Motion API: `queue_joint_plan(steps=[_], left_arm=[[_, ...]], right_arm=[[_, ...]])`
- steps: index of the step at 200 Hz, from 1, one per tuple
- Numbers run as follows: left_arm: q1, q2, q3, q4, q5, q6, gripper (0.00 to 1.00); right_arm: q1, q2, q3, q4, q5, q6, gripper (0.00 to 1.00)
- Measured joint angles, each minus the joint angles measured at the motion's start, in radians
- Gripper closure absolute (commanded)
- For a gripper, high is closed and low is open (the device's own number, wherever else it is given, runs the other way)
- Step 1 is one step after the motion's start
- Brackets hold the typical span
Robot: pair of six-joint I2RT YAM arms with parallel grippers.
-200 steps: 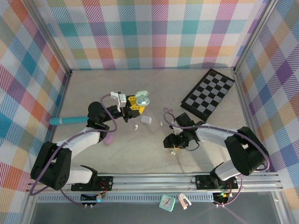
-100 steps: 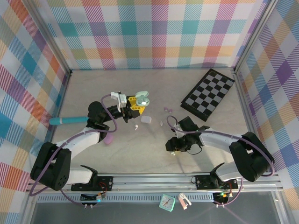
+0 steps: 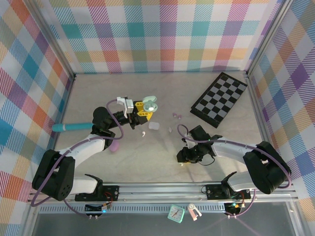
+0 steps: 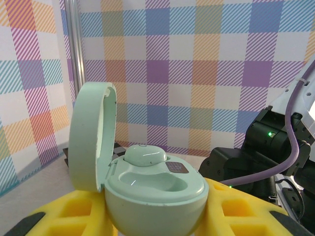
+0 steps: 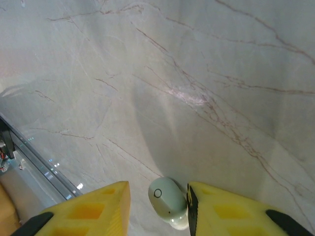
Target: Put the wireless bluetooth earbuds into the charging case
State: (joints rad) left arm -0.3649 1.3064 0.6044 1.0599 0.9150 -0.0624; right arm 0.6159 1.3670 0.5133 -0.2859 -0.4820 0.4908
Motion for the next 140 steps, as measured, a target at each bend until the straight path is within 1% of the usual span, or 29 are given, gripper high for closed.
queue_joint_plan(steps=[51, 101, 140], left_arm=[[0.000, 0.000, 0.000, -0.010, 0.000, 0.000, 0.68], [0.000, 0.000, 0.000, -0.011, 0.000, 0.000, 0.68], [0.000, 0.000, 0.000, -0.011, 0.000, 0.000, 0.68]], right_arm=[[0.000, 0.009, -0.003, 0.001, -0.002, 0.000, 0.64], [-0.001, 0.030, 0.006, -0.010, 0.006, -0.001, 0.73], [-0.001, 0.032, 0.014, -0.023, 0.014, 0.001, 0.76]])
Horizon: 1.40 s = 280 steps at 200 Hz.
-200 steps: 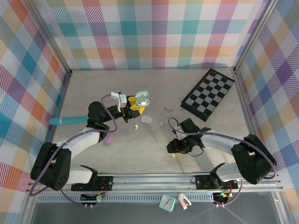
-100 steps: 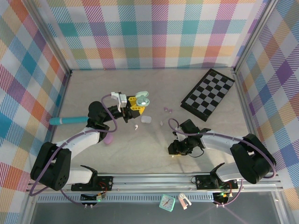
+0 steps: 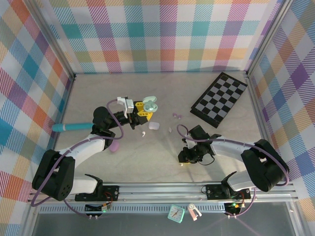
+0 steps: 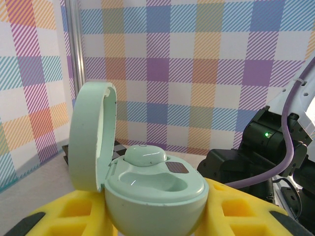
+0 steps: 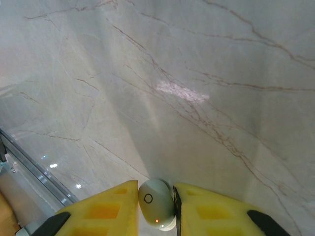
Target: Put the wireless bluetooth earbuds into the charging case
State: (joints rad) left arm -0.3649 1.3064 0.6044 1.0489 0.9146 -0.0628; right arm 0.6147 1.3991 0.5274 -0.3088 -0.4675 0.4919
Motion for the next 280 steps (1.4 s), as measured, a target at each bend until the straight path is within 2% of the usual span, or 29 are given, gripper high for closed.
queue_joint_plan(steps=[84, 120, 149, 179, 226, 280], left_arm=[[-0.011, -0.001, 0.000, -0.026, -0.008, 0.027, 0.68], [-0.048, -0.034, 0.001, -0.159, -0.043, 0.121, 0.68], [-0.077, -0.043, 0.002, -0.200, -0.064, 0.165, 0.68], [-0.106, -0.023, 0.002, -0.197, -0.095, 0.181, 0.68], [-0.149, 0.073, 0.002, -0.087, -0.176, 0.172, 0.68], [-0.172, 0.119, 0.003, -0.052, -0.247, 0.194, 0.68]], right_arm=[[0.007, -0.113, 0.045, -0.110, 0.095, 0.001, 0.79], [-0.002, -0.210, 0.134, -0.172, 0.131, 0.002, 0.79], [-0.013, -0.250, 0.254, -0.202, 0.156, -0.003, 0.78], [-0.020, -0.254, 0.372, -0.208, 0.166, -0.012, 0.79], [-0.026, -0.240, 0.539, -0.193, 0.161, -0.033, 0.79], [-0.026, -0.130, 0.698, -0.160, 0.142, -0.065, 0.79]])
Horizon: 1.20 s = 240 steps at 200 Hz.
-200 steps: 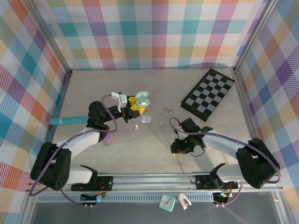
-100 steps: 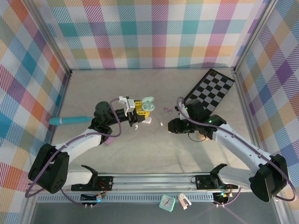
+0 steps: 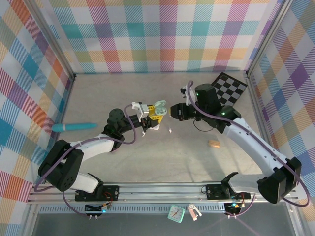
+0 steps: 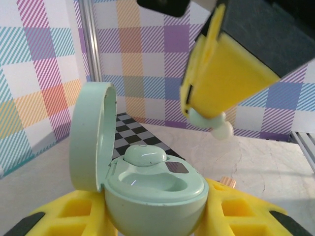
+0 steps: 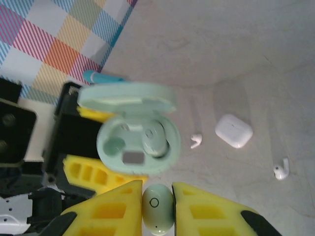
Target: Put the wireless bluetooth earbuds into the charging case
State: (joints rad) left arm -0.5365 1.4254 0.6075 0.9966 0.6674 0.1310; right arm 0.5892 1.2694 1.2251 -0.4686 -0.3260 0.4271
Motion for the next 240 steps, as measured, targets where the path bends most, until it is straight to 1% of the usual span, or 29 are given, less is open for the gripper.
queue_joint_plan(steps=[44, 103, 175, 240], left_arm=[[-0.034, 0.026, 0.022, -0.007, -0.045, 0.036, 0.68], [-0.045, 0.072, 0.060, -0.026, -0.094, 0.047, 0.68], [-0.046, 0.074, 0.061, -0.030, -0.106, 0.047, 0.68], [-0.052, 0.074, 0.061, -0.026, -0.112, 0.046, 0.68]], right_arm=[[0.000, 0.082, 0.068, 0.020, -0.028, -0.005, 0.79], [0.000, 0.122, 0.089, 0.027, -0.054, -0.006, 0.79], [0.000, 0.159, 0.094, 0.040, -0.062, -0.006, 0.79], [0.000, 0.159, 0.087, 0.094, -0.059, 0.006, 0.79]])
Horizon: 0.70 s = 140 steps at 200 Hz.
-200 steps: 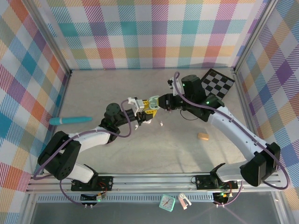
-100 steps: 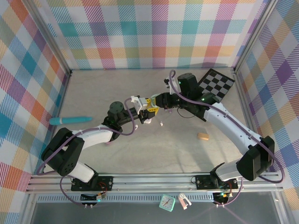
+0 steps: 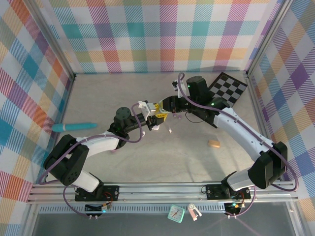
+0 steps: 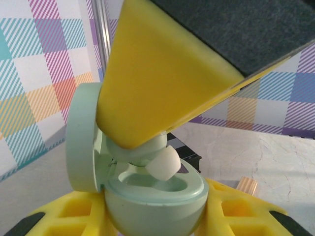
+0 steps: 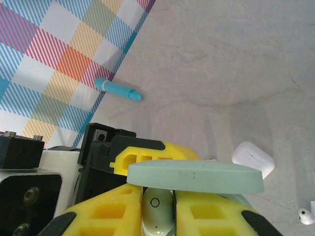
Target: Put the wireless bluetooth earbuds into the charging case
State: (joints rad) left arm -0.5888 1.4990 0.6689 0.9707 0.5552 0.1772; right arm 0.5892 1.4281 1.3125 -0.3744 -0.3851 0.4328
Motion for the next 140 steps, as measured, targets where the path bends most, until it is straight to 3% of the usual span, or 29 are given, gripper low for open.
queue_joint_plan(steps=[51, 94, 140], left_arm=[[0.000, 0.000, 0.001, -0.001, -0.004, -0.001, 0.68], [-0.004, 0.000, 0.001, 0.000, -0.029, -0.008, 0.68], [-0.005, 0.000, 0.001, 0.002, -0.047, -0.016, 0.68]], right_arm=[[0.000, 0.000, -0.023, 0.031, 0.006, 0.004, 0.78], [0.000, 0.000, -0.024, 0.039, 0.006, 0.007, 0.69], [0.000, -0.013, -0.027, 0.040, 0.007, 0.007, 0.66]])
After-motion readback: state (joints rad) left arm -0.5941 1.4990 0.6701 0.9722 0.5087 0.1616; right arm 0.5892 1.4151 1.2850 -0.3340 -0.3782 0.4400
